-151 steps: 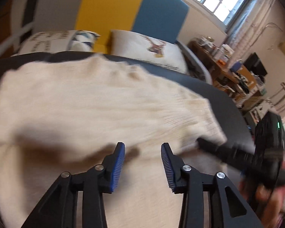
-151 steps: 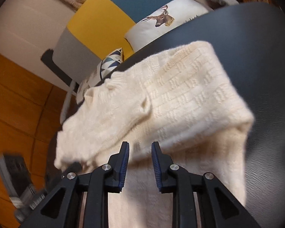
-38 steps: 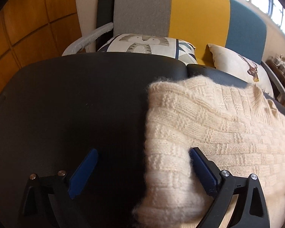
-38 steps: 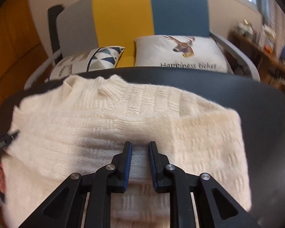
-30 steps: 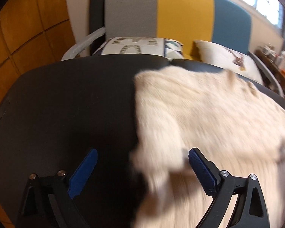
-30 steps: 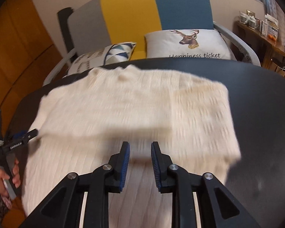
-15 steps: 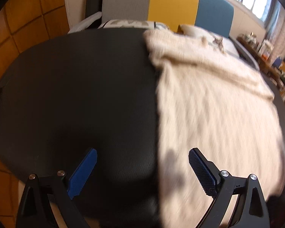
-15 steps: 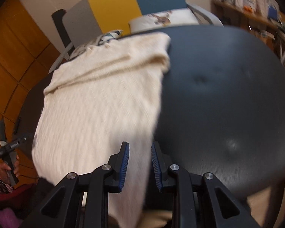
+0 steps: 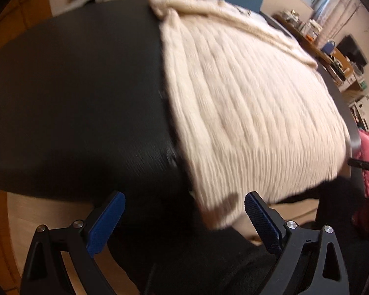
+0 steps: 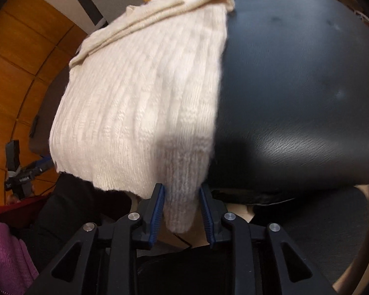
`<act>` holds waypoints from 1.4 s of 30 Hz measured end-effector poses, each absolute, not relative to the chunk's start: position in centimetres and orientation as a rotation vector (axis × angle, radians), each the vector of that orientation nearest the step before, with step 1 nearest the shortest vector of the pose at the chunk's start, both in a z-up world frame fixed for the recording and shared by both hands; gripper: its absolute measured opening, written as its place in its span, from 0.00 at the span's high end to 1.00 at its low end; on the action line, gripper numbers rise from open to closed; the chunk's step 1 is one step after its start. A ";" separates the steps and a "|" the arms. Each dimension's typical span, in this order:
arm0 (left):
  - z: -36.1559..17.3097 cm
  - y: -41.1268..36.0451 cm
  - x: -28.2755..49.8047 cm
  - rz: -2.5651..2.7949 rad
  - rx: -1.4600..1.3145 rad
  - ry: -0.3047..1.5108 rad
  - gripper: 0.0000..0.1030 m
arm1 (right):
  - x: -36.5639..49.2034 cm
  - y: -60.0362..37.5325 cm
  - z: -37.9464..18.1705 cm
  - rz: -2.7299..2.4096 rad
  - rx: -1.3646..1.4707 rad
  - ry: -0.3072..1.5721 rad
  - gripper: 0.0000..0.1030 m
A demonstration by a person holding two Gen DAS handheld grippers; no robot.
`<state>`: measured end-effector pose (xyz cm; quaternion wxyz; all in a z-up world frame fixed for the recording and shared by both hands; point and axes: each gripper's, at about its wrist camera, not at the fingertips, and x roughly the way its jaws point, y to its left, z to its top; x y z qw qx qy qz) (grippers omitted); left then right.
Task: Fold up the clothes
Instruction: 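Lift the held hem and fold it toward the collar with the right gripper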
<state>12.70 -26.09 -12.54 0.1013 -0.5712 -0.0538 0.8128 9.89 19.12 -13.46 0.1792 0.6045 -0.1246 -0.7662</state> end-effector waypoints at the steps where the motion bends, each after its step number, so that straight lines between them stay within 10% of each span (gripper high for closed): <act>1: -12.8 -25.9 12.8 2.393 -1.698 -0.161 0.04 | 9.9 19.0 -13.8 -2.155 1.719 -0.362 0.72; 17: -14.0 -24.4 15.4 2.283 -1.735 -0.374 0.12 | 10.3 17.7 -13.4 -2.124 1.663 -0.334 0.88; 21: -13.6 -24.9 15.8 2.243 -1.718 -0.484 0.90 | 10.3 17.6 -13.0 -2.113 1.648 -0.337 0.90; 42: -2.0 -24.3 17.4 2.227 -1.216 -0.600 0.93 | 12.8 18.9 -5.4 -2.037 1.283 -0.482 0.94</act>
